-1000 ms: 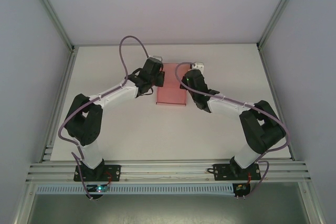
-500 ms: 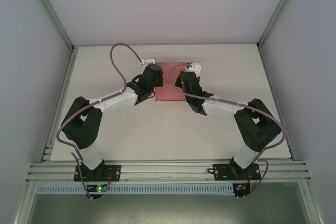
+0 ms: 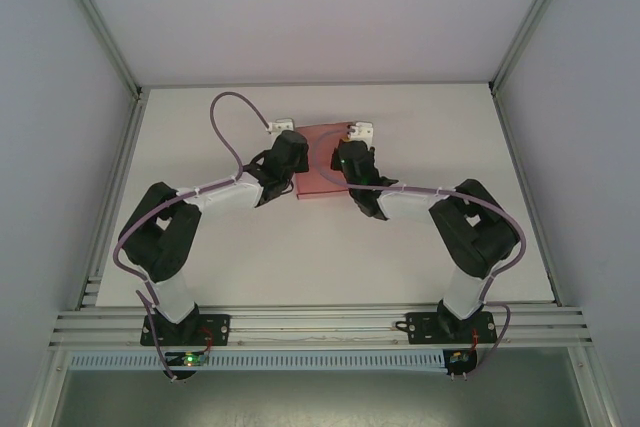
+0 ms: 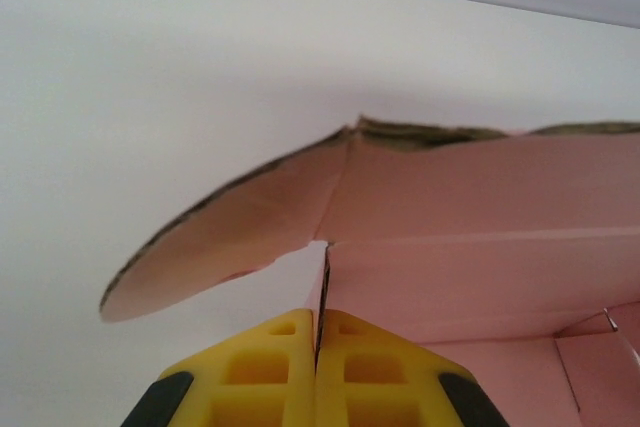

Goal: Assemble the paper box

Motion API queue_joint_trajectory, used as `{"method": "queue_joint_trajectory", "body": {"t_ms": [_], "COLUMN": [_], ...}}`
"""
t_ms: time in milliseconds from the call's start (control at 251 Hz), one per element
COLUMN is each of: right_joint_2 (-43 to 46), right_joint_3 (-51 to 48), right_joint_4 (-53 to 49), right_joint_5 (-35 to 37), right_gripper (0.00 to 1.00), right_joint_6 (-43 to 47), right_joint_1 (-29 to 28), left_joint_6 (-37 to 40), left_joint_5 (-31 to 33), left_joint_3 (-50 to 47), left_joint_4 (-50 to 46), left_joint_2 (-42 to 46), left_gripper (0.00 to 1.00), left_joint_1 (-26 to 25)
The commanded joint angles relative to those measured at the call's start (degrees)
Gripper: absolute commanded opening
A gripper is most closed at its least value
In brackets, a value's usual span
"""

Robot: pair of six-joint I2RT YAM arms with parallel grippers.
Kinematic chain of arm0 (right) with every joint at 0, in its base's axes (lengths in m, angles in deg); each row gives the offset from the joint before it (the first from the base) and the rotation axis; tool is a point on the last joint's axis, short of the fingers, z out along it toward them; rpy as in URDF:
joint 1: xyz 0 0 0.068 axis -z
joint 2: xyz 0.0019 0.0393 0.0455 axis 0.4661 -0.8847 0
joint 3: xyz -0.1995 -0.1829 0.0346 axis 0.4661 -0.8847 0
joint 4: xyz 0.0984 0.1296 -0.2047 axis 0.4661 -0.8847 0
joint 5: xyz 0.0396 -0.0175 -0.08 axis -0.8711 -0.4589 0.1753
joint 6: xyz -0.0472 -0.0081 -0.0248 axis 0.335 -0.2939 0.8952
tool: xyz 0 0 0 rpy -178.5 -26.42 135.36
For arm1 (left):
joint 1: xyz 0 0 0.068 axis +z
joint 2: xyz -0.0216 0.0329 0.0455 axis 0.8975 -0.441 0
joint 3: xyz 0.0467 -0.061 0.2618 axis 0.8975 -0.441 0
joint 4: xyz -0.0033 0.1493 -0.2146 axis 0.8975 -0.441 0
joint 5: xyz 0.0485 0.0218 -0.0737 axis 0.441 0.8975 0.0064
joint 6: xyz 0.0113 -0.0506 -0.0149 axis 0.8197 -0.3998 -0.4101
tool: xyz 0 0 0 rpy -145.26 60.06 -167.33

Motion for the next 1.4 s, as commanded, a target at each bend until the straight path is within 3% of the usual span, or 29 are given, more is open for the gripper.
{"method": "queue_joint_trajectory", "body": {"t_ms": [0, 295, 631, 826, 974, 1229, 1397], "right_joint_2": [-1.1, -2.2, -4.0, -5.0, -5.7, -7.6, -5.9], "right_joint_3": [-1.4, -5.9, -12.2, -18.4, -23.3, -25.3, -25.6], "right_joint_4": [1.5, 1.7, 9.1, 18.1, 26.7, 31.5, 30.5], "right_joint_5": [1.1, 5.5, 8.2, 11.6, 9.3, 8.6, 10.6], "right_gripper": [0.08, 0.08, 0.09, 0.08, 0.08, 0.07, 0.08], "right_joint_6": [-0.4, -3.1, -4.4, 0.7, 4.5, 5.8, 7.2], "right_joint_1": [-1.9, -4.6, -7.7, -9.7, -9.8, -9.9, -10.1], "left_joint_6": [-2.1, -3.3, -2.2, -1.4, 0.5, 0.1, 1.4], "left_joint_5": [-0.8, -2.3, -2.2, -2.2, -3.4, -4.0, -4.8], "left_joint_3": [-2.0, -6.6, -20.5, -24.5, -27.8, -31.4, -31.3], "left_joint_4": [6.9, 10.6, 21.5, 25.1, 28.8, 32.5, 31.1], "left_joint_2": [-0.7, 0.2, 2.9, 2.9, 3.1, 2.2, 4.3], "left_gripper": [0.00, 0.00, 0.02, 0.05, 0.09, 0.11, 0.19], "left_joint_1": [-0.8, -1.7, -4.4, -5.4, -5.8, -6.4, -6.7]}}
